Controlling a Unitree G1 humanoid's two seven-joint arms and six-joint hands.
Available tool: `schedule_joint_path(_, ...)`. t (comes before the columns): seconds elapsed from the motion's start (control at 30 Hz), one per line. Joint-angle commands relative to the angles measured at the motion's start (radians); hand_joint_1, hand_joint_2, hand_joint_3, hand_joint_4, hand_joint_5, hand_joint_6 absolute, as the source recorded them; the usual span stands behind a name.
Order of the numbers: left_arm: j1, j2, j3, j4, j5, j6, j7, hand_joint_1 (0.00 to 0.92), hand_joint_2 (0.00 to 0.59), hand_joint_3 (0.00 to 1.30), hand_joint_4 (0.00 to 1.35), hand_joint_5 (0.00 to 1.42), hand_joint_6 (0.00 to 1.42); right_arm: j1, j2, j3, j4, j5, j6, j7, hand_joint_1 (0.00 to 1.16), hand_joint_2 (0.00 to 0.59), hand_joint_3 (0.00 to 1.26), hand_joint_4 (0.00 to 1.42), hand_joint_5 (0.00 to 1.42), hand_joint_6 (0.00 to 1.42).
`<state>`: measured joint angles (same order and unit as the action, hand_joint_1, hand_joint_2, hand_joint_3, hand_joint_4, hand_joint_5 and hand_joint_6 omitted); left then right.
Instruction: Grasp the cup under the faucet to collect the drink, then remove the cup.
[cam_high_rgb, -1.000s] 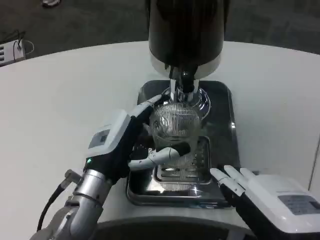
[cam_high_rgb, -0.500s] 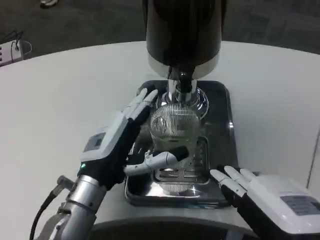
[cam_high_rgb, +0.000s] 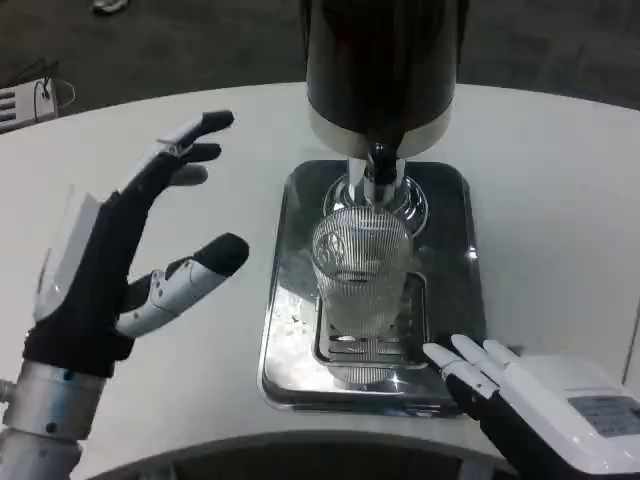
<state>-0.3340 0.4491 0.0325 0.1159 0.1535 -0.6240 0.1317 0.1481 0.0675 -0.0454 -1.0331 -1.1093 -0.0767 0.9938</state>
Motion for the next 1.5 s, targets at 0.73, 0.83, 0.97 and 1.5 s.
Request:
schedule_joint_path(0.73,-0.325,0.009,-0.041,-0.139,-0.31,0.47,-0.577,0.0,0.063,0.23,0.17,0.28,0.28,0.066,0.082,-0.042,-0.014,0.048,-0.067,-0.051,0.53,0.471,0.07,0.0,0.0,0.0)
schedule_joint_path(0.83,-0.356,0.002,-0.055,-0.103,-0.298,0.483,-0.603,0.0,0.064,0.22,0.17,0.27,0.28,0.075,0.092,-0.055,-0.014,0.061,-0.084,-0.057,0.53,0.474,0.07,0.0,0.0,0.0)
schedule_joint_path(0.97,-0.399,0.004,-0.08,-0.044,-0.276,0.487,-0.653,0.0,0.064,0.22,0.17,0.27,0.28,0.083,0.108,-0.069,-0.014,0.073,-0.105,-0.063,0.53,0.476,0.07,0.0,0.0,0.0)
schedule_joint_path(1.5,-0.482,0.049,-0.162,0.11,-0.114,0.324,-0.759,0.0,0.06,0.19,0.14,0.24,0.24,0.104,0.138,-0.096,-0.014,0.174,-0.036,-0.045,0.5,0.458,0.07,0.0,0.01,0.0)
